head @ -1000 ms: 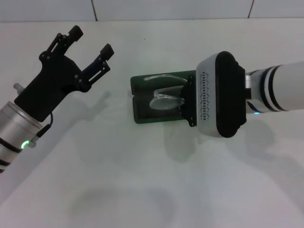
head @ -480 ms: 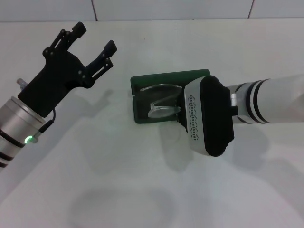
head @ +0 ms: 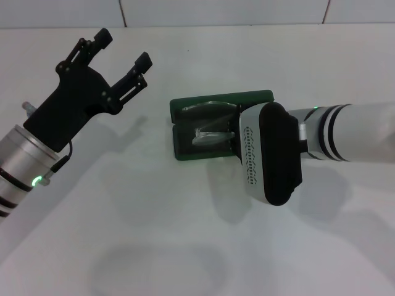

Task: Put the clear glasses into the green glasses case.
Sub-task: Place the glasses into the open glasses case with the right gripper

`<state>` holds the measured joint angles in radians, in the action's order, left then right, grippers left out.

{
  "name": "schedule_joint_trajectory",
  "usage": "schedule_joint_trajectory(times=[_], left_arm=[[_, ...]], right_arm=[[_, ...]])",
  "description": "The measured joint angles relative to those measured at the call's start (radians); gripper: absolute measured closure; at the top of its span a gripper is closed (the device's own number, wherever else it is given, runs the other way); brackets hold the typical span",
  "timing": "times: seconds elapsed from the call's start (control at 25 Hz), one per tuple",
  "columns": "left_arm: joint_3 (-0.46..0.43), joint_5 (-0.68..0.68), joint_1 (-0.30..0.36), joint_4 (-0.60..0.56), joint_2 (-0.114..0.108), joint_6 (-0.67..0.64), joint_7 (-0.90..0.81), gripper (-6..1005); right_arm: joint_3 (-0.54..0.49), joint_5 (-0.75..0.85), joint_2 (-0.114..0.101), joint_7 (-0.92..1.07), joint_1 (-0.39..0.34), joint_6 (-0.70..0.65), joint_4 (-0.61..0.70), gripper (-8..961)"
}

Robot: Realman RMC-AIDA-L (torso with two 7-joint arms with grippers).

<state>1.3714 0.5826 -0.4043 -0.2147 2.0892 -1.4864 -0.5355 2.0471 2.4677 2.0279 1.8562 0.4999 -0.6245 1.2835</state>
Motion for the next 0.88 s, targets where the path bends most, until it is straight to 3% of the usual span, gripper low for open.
schedule_joint_trajectory(times=[0.88], left_arm=[[0.0,0.001,-0.02,-0.004,0.0,0.051,0.005,147]], right_arm=[[0.07,0.07,0.0,0.0,-0.017,0.133,-0.05,905]])
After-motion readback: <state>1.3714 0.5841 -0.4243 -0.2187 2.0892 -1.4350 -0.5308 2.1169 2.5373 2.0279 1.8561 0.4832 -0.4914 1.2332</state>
